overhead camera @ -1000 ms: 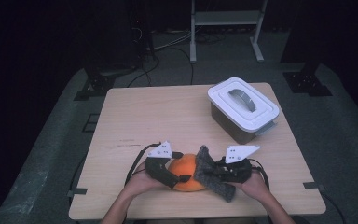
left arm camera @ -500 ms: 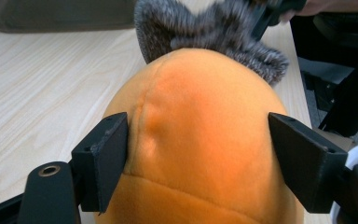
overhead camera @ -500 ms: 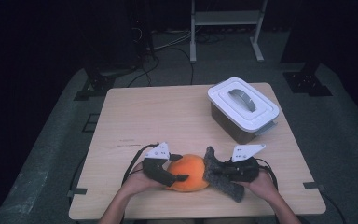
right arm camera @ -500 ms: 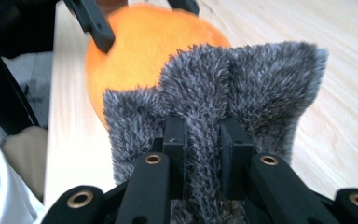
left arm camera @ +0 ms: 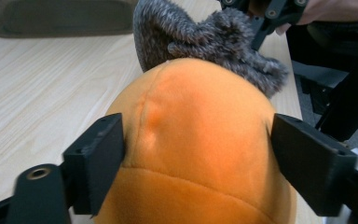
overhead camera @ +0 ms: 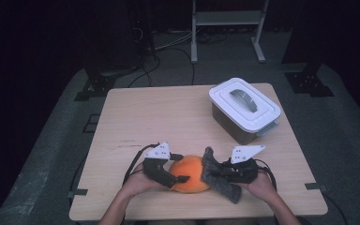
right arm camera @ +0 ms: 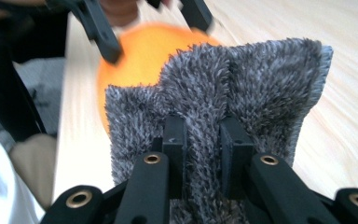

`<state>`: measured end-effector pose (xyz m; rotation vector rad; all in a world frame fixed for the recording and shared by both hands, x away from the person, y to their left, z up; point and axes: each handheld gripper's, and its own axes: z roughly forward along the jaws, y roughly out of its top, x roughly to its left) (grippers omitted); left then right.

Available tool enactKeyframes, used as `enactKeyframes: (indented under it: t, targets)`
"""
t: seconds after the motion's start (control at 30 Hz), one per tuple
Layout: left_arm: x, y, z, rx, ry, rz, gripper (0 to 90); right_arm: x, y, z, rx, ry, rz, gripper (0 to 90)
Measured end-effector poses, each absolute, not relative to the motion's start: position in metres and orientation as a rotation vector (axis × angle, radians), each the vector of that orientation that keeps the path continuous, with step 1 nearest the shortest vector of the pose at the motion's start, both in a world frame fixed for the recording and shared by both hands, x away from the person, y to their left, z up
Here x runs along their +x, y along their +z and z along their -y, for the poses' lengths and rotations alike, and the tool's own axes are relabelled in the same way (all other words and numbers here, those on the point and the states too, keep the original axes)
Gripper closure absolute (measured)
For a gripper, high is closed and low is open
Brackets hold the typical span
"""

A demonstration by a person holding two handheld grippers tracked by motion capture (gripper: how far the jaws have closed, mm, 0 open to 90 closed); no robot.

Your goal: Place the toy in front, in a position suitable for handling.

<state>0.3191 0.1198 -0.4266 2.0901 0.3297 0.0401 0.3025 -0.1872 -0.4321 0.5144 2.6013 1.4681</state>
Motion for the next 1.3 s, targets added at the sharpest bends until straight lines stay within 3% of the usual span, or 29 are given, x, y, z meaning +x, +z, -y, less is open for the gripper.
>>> enactKeyframes:
  t: [0.2,0.47,0.63,0.77,0.93,1.1,1.3]
  targets:
    - [0.316,-0.425,-0.110,2.079,0.086,-0.327,21.8,0.299,-0.415,0.182,0.479,1.631,-2.505,74.2]
    - [0.318,-0.419,-0.115,2.081,0.085,-0.346,11.9,0.301,-0.424,0.175,0.447,1.541,-2.551,74.3]
    - [0.319,-0.422,-0.119,2.086,0.065,-0.354,21.4,0.303,-0.427,0.189,0.494,1.492,-2.580,74.4]
    - [0.317,-0.421,-0.110,2.065,0.087,-0.331,22.9,0.301,-0.416,0.186,0.479,1.625,-2.508,74.4]
    - [0.309,-0.419,-0.100,2.089,0.128,-0.266,22.6,0.298,-0.413,0.165,0.409,1.609,-2.508,74.4]
    - [0.314,-0.415,-0.112,2.084,0.117,-0.331,14.3,0.298,-0.420,0.178,0.428,1.530,-2.533,74.6]
    - [0.314,-0.419,-0.109,2.090,0.100,-0.298,25.1,0.299,-0.415,0.185,0.452,1.529,-2.519,74.5]
